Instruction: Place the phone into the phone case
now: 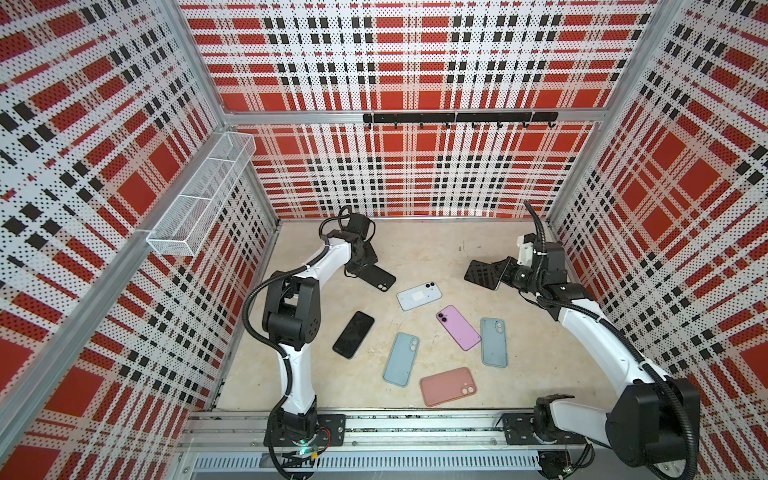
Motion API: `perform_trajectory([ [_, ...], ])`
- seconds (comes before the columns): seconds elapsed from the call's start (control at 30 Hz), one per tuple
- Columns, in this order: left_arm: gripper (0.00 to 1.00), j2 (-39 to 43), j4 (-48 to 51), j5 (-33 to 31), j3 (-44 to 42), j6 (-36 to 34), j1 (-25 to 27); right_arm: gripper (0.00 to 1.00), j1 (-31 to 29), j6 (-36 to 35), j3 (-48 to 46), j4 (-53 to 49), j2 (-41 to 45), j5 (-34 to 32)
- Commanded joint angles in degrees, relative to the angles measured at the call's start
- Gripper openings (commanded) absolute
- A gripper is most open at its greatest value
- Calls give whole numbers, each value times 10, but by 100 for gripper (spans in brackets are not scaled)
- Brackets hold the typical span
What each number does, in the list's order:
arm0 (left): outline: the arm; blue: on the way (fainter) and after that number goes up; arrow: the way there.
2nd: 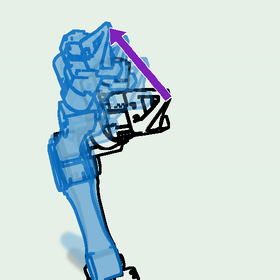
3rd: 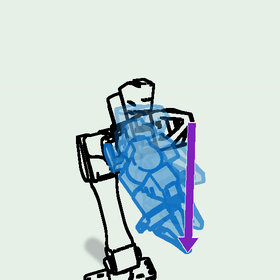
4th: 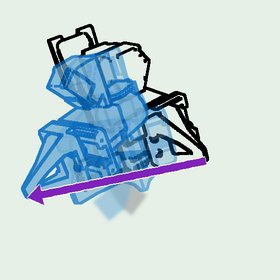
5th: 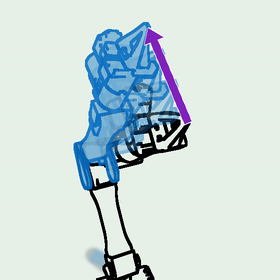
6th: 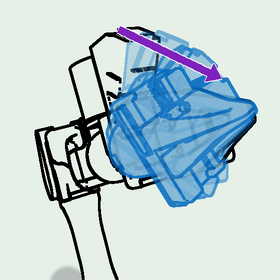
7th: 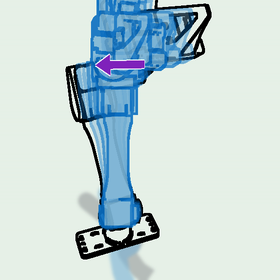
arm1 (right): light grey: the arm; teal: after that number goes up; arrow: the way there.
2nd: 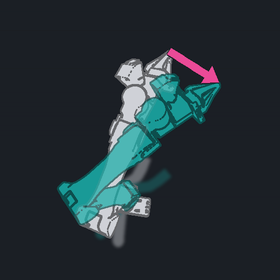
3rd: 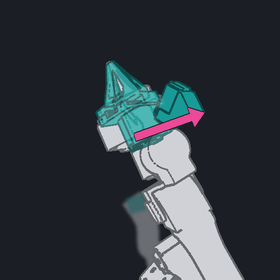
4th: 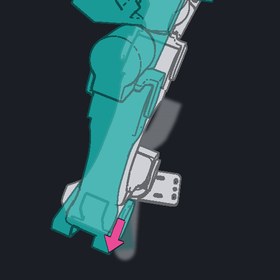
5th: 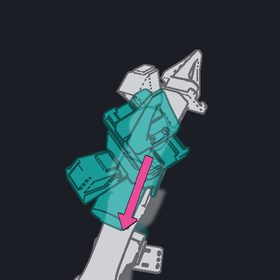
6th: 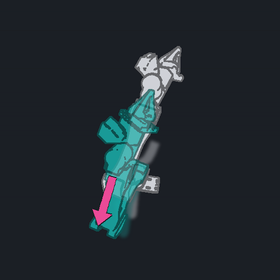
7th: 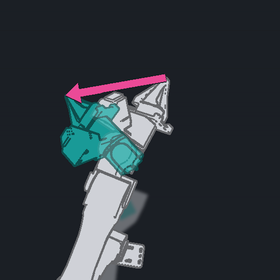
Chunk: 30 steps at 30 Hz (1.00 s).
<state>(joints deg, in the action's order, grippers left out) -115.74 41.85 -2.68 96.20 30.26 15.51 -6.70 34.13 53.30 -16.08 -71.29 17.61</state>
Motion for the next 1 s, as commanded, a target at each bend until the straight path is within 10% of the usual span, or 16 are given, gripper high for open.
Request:
perform_trajectory([
  [0.0, 56, -12, 44, -21, 40, -264, -13, 0, 2, 7, -2, 63, -5, 18],
  [0.17, 56, -57, 41, 114, 60, -320, -58, 0, 2, 1, 9, 46, -1, 22],
  [0.73, 50, -157, 63, 87, 107, -369, -59, 0, 2, 3, 3, 31, 13, 15],
  [0.97, 29, -188, 59, 41, 135, -338, -54, 0, 2, 1, 6, 20, 18, 12],
])
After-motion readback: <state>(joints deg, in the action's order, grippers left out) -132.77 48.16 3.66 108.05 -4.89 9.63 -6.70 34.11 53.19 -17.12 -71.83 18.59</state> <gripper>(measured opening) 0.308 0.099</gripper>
